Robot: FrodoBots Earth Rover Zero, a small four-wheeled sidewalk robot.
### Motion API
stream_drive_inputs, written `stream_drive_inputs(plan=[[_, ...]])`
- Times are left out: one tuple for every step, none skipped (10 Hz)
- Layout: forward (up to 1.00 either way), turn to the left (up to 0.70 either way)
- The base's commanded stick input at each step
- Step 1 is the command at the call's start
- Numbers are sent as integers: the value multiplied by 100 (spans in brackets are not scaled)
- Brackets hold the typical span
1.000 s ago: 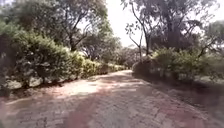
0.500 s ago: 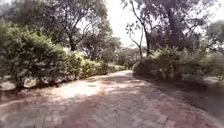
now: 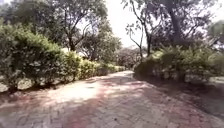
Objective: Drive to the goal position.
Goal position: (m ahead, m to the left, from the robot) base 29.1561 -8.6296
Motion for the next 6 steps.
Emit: stream_drive_inputs(plan=[[50, 0], [50, 0], [50, 0], [50, 0], [50, 0], [50, 0]])
